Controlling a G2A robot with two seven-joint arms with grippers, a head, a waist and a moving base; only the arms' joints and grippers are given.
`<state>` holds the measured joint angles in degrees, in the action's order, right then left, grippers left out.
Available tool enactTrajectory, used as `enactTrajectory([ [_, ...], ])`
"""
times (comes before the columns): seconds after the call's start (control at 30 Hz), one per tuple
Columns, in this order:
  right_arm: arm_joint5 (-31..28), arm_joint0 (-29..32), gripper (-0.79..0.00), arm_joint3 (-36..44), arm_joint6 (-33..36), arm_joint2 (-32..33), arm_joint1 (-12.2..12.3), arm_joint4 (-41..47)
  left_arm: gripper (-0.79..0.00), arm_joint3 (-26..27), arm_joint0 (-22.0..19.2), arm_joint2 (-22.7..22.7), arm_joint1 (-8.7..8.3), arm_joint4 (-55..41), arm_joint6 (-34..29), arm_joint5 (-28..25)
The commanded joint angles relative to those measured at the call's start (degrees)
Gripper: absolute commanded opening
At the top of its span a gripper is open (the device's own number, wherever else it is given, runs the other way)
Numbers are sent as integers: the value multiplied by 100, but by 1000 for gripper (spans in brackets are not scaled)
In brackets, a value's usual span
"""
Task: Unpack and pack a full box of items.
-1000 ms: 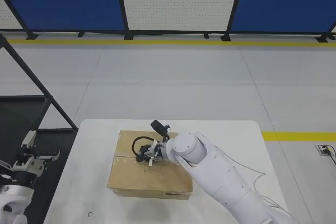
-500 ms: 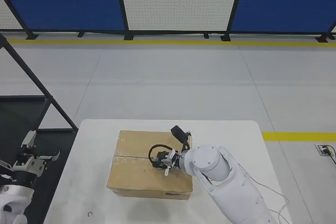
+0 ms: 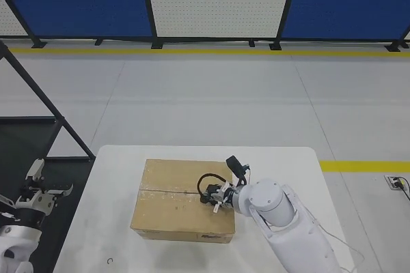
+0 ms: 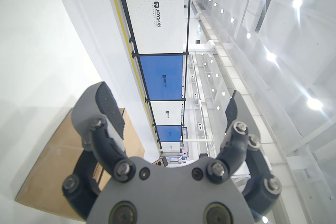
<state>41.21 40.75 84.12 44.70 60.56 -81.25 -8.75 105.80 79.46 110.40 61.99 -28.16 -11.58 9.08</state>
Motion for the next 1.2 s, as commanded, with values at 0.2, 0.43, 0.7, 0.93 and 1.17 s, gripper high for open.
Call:
enactTrajectory([
  [0.2,61,711,-785,624,-228,574,157,31,0,0,0,0,0,0,0,0],
  [0.43,56,1361,-785,1179,-605,1128,265,152,0,0,0,0,0,0,0,0],
  [0.7,-346,1844,-785,1329,-962,1628,321,602,0,0,0,0,0,0,0,0],
  [0.93,-597,1829,-785,1012,-889,1700,356,817,0,0,0,0,0,0,0,0],
  [1.17,-977,1632,-785,572,-683,1638,382,976,0,0,0,0,0,0,0,0],
])
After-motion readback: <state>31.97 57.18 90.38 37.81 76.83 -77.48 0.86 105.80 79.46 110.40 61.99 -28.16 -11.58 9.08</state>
